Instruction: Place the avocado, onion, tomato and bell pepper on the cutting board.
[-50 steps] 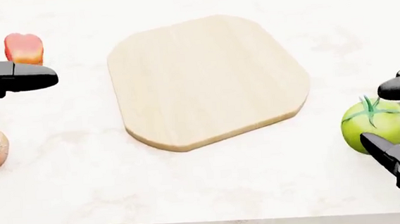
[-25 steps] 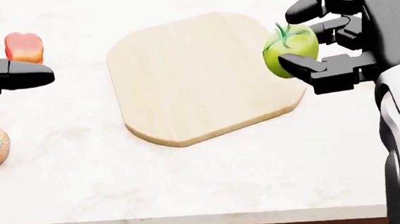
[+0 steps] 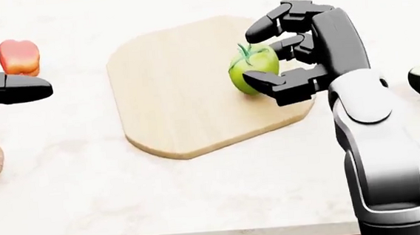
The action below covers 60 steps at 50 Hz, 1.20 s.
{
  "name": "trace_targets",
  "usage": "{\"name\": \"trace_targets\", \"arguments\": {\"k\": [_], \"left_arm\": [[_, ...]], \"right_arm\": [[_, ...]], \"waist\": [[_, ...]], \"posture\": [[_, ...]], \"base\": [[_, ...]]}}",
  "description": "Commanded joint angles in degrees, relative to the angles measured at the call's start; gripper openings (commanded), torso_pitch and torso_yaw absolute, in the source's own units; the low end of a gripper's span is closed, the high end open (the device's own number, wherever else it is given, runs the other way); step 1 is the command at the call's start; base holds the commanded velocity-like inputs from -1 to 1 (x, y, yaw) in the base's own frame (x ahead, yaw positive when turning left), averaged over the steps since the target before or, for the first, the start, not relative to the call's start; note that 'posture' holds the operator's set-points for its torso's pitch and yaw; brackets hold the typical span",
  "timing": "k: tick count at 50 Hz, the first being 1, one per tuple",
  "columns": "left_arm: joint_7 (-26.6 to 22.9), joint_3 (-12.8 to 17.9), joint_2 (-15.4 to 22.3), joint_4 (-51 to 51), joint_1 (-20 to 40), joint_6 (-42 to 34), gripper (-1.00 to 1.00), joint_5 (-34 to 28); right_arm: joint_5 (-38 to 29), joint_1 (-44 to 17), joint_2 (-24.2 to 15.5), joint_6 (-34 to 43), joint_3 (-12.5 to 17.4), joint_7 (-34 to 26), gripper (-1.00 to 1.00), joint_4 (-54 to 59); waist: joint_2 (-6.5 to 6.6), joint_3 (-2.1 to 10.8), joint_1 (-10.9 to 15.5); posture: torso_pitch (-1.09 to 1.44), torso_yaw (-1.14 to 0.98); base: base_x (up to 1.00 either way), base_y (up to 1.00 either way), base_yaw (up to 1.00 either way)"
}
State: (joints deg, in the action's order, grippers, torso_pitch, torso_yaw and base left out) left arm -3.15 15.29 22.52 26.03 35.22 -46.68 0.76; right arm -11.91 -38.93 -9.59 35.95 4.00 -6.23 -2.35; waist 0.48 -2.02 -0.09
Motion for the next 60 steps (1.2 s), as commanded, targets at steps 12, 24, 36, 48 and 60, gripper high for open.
{"name": "trace_targets", "arguments": {"k": [12, 24, 36, 48, 60], "left_arm": [[0.5, -0.1, 0.7, 1.2, 2.8, 1.2, 1.0, -0.4], [0.2, -0.1, 0.4, 1.0, 2.1, 2.0, 1.0, -0.9], [0.2, 0.2, 0.2, 1.4, 1.3, 2.2, 1.0, -0.9], [0.4, 0.0, 0.2, 0.5, 2.0, 2.6, 1.0, -0.8], [0.4, 0.1, 0.0, 0.4, 1.3, 3.3, 1.0, -0.8]], "right_arm": [[-0.4, -0.3, -0.2, 0.5, 0.3, -1.3, -0.11, -5.8], [-0.3, 0.1, 0.3, -0.1, -0.1, -1.6, 0.05, -5.1], [-0.7, 3.5, 0.3, 3.5, 0.2, -3.5, 0.42, -12.1], [-2.7, 0.3, -2.9, 9.7, 1.5, -6.2, 0.82, -16.5], [-7.9, -2.3, -17.7, 23.0, 8.9, -18.6, 0.76, -26.3]], "waist": [[0.05, 1.45, 0.0], [0.17, 1.48, -0.1], [-0.02, 1.48, 0.0], [-0.02, 1.55, 0.1], [-0.83, 1.08, 0.3]], "posture": [[0.0, 0.0], [0.0, 0.0], [0.0, 0.0], [0.0, 0.0], [0.0, 0.0]], "base": [[0.0, 0.0, 0.0], [0.0, 0.0, 0.0], [0.0, 0.0, 0.0], [0.0, 0.0, 0.0], [0.0, 0.0, 0.0]]}}
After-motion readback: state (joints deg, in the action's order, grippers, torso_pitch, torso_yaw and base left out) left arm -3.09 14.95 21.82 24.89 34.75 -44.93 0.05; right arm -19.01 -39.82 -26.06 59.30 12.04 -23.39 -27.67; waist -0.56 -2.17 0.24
